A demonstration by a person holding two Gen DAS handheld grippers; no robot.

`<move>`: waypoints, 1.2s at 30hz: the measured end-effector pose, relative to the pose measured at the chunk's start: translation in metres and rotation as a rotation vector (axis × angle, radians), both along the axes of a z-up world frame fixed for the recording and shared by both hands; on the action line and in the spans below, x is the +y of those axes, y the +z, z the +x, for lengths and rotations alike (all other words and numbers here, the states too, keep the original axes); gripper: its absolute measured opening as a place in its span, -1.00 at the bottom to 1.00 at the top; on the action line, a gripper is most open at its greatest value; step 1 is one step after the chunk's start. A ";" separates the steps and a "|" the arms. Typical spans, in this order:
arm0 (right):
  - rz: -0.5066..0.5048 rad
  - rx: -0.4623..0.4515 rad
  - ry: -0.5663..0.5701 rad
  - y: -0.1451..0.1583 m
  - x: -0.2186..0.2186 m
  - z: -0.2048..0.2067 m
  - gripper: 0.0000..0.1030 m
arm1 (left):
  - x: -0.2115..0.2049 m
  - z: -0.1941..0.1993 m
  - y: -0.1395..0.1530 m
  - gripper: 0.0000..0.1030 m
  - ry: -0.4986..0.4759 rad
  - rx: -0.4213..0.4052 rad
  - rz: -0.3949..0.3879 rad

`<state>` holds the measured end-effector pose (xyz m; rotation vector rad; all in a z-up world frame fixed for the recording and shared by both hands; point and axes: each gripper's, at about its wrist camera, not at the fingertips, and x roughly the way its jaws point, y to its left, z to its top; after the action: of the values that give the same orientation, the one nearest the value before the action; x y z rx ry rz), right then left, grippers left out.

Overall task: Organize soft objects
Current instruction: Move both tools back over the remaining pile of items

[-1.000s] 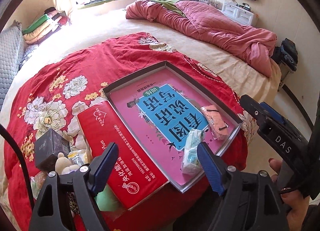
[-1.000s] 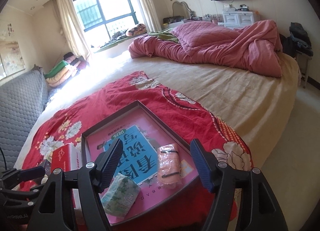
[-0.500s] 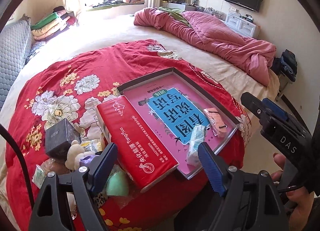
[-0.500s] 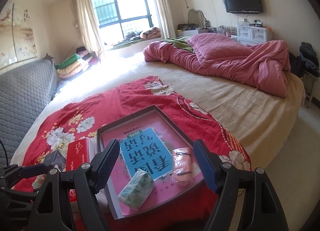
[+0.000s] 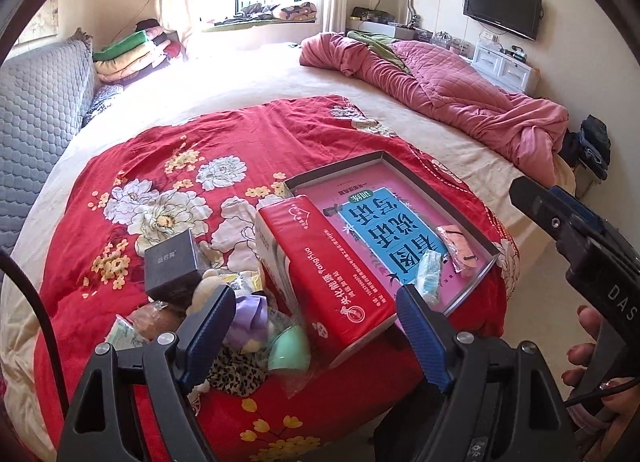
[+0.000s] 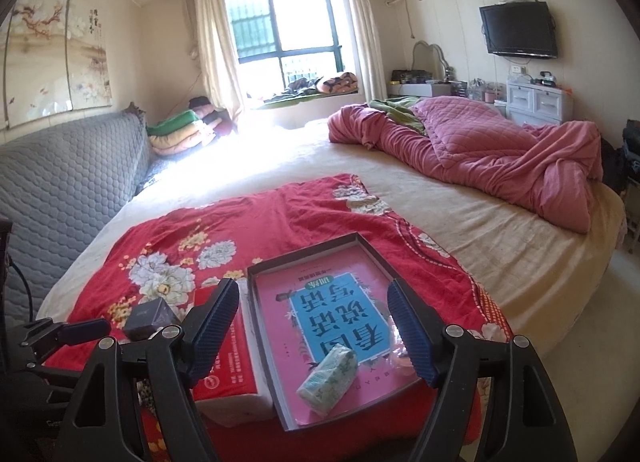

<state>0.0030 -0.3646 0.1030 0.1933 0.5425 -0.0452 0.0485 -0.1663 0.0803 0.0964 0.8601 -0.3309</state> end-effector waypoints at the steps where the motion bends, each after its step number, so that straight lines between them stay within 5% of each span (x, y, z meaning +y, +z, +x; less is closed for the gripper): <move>1: -0.006 -0.001 0.008 0.002 0.005 -0.001 0.51 | 0.004 -0.002 -0.001 0.59 0.003 0.003 0.001; 22: -0.066 0.013 0.187 0.001 0.073 -0.002 0.52 | 0.110 -0.021 -0.008 0.59 0.174 0.027 -0.036; 36: -0.071 0.052 0.281 -0.022 0.102 0.002 0.52 | 0.176 -0.031 -0.045 0.59 0.288 0.116 -0.061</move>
<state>0.0048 -0.2624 0.0814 0.0454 0.6144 0.2039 0.0172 0.0097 0.0352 -0.1039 0.9636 -0.0930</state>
